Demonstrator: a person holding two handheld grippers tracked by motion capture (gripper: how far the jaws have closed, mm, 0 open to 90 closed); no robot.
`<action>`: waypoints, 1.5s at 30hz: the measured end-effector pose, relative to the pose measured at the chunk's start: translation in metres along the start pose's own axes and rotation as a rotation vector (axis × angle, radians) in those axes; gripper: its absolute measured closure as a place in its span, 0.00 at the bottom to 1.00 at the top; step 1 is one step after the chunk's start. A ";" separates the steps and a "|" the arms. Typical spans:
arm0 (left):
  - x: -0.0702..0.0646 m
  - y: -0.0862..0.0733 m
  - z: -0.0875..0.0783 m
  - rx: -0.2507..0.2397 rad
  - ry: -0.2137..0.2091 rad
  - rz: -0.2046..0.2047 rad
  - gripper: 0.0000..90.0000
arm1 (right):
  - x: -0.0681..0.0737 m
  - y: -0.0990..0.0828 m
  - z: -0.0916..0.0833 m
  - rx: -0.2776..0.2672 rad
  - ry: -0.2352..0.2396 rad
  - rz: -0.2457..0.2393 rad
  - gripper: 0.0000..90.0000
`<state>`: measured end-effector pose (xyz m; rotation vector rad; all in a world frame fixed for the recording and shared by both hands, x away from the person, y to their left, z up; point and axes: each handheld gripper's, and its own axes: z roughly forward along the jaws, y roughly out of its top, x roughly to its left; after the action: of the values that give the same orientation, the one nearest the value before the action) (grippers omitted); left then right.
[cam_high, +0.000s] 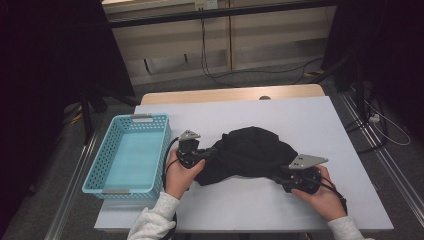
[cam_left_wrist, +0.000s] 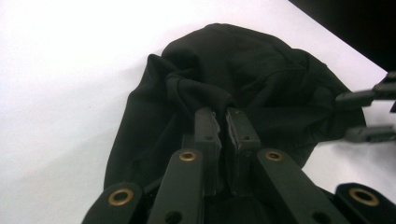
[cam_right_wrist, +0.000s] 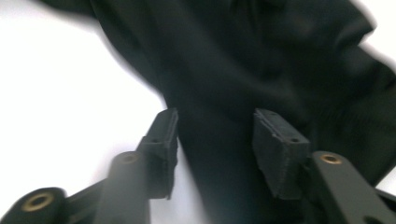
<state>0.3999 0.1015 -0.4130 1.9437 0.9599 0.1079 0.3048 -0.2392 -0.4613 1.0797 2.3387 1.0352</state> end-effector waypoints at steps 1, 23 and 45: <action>0.000 0.000 0.000 0.000 0.000 0.000 0.94 | 0.000 0.000 0.000 0.000 0.000 0.000 0.52; 0.006 0.007 -0.007 -0.049 -0.025 -0.027 0.96 | -0.030 0.023 -0.046 -0.229 -0.156 0.063 1.00; -0.012 -0.005 -0.003 0.005 -0.072 0.130 0.33 | -0.045 0.004 -0.037 -0.189 -0.171 0.184 1.00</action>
<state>0.3872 0.0969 -0.4120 2.0002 0.7874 0.1089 0.3141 -0.2897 -0.4324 1.2715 1.9941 1.1537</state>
